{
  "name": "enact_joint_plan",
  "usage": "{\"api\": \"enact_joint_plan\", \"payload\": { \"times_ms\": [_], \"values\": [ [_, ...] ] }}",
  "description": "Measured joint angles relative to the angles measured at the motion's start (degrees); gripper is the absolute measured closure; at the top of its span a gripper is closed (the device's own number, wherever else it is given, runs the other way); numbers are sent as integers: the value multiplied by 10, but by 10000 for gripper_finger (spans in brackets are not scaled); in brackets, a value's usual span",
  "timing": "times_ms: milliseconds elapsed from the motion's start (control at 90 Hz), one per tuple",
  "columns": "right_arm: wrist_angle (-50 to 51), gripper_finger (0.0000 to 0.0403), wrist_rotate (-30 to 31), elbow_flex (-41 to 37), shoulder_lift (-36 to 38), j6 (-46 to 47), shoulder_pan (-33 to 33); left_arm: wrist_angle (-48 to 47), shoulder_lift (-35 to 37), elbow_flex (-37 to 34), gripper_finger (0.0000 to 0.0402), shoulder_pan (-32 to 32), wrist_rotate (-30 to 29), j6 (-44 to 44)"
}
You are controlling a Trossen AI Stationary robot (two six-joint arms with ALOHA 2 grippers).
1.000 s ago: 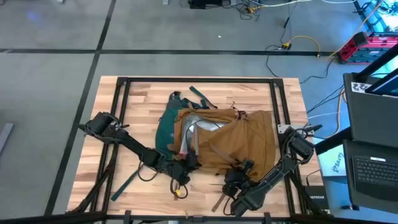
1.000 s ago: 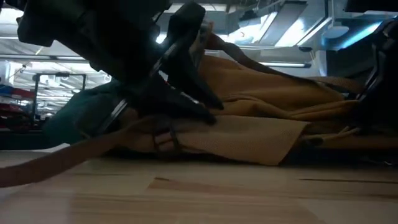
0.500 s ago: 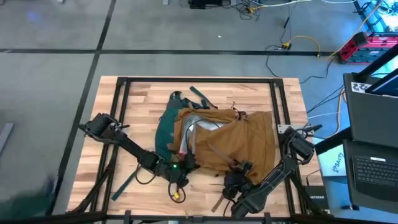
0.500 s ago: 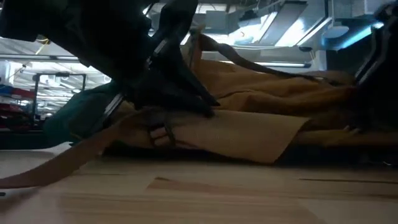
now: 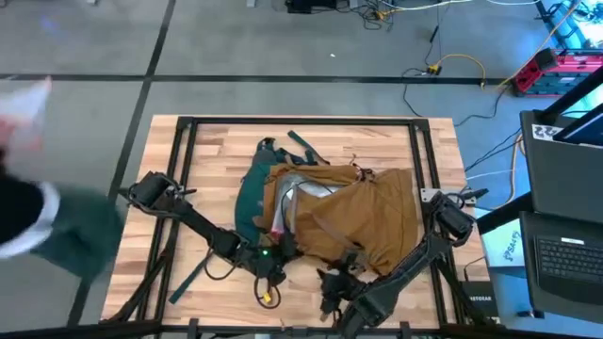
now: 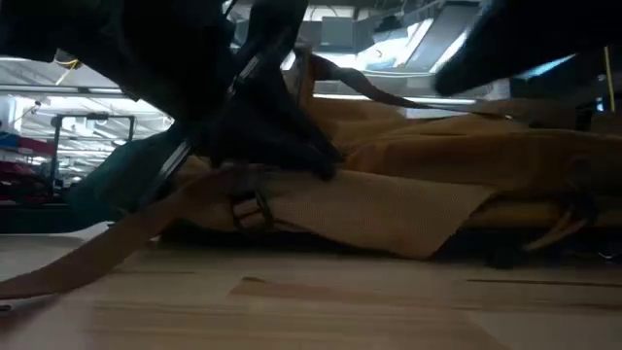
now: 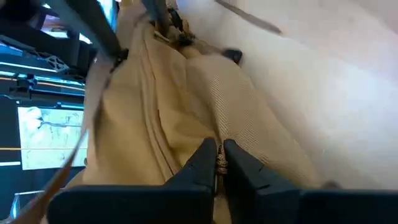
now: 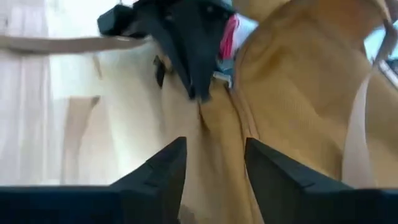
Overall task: Unpack backpack
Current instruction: Close the brown backpack
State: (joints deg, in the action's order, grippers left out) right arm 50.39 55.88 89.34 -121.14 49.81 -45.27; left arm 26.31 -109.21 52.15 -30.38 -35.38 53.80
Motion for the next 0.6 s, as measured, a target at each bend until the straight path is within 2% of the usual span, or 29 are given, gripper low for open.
{"api": "enact_joint_plan", "payload": {
  "times_ms": [189,556,600],
  "values": [
    [-32,250,3,-17,0,-60,36,0,0,22,401,-22,0,8],
    [-123,250,-32,-39,0,-157,78,-6,0,56,401,-51,0,27],
    [-124,260,-37,-39,0,-159,80,-6,0,56,401,-55,2,26]
  ]
}}
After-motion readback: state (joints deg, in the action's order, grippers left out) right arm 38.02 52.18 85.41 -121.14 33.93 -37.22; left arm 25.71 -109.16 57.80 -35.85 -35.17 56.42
